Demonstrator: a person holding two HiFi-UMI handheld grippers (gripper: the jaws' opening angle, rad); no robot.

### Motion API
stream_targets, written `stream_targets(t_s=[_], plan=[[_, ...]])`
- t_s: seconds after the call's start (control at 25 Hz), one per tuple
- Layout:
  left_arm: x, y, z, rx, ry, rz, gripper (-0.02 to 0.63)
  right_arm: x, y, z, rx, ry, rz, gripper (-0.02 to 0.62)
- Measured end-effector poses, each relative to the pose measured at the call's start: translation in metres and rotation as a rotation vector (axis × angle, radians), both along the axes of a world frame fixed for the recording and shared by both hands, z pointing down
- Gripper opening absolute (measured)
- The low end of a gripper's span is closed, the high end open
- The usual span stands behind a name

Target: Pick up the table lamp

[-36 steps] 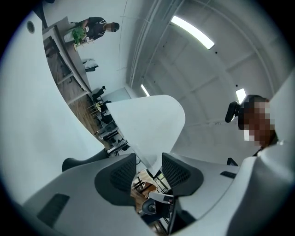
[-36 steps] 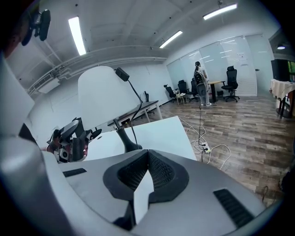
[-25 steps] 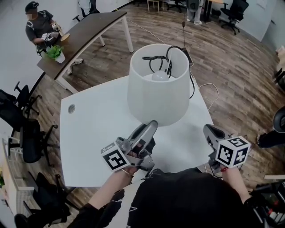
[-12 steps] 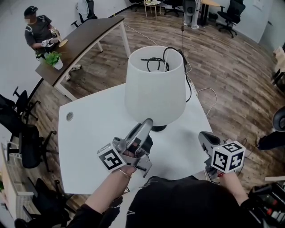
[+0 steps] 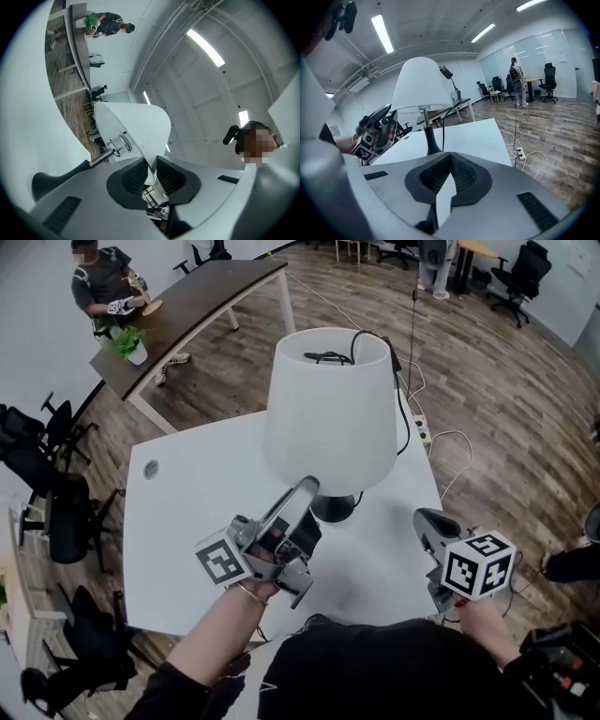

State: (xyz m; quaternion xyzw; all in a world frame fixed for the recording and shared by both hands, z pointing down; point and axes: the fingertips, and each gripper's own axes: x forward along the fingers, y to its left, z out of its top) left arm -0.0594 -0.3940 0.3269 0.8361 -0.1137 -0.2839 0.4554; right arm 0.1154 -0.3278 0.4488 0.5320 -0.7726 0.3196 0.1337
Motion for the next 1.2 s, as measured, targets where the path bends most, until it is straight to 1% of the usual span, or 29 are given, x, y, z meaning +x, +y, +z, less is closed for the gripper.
stream_targets(t_s=[0.12, 0.32, 0.44, 0.6, 0.72, 0.84, 0.88, 0.92, 0.96, 1.08, 1.2], plan=[[0.005, -0.009, -0.004, -0.006, 0.002, -0.016, 0.063, -0.010, -0.017, 0.004, 0.011, -0.040, -0.073, 0.015], [0.015, -0.025, -0.007, -0.002, -0.004, -0.046, 0.054, -0.040, -0.038, 0.009, 0.058, -0.163, -0.217, 0.015], [0.019, -0.031, -0.010, 0.001, -0.009, -0.067, 0.051, -0.057, -0.051, 0.007, 0.079, -0.212, -0.289, 0.015], [0.026, -0.036, -0.010, 0.007, -0.025, -0.112, 0.048, -0.074, -0.068, 0.005, 0.115, -0.276, -0.378, 0.015], [0.029, -0.040, -0.011, 0.005, -0.042, -0.149, 0.046, -0.085, -0.078, 0.007, 0.130, -0.306, -0.428, 0.016], [0.032, -0.041, -0.011, 0.002, -0.049, -0.176, 0.044, -0.091, -0.087, 0.011, 0.141, -0.319, -0.450, 0.017], [0.033, -0.041, -0.011, 0.001, -0.047, -0.185, 0.044, -0.093, -0.090, 0.013, 0.143, -0.320, -0.457, 0.024], [0.034, -0.040, -0.011, -0.001, -0.044, -0.195, 0.044, -0.095, -0.091, 0.015, 0.144, -0.322, -0.464, 0.063], [0.035, -0.039, -0.011, -0.003, -0.042, -0.204, 0.043, -0.097, -0.093, 0.017, 0.144, -0.326, -0.472, 0.116], [0.036, -0.035, -0.010, -0.014, -0.031, -0.234, 0.041, -0.105, -0.098, 0.022, 0.151, -0.332, -0.480, 0.141], [0.037, -0.031, -0.010, -0.016, -0.019, -0.261, 0.041, -0.114, -0.104, 0.031, 0.158, -0.311, -0.470, 0.184]])
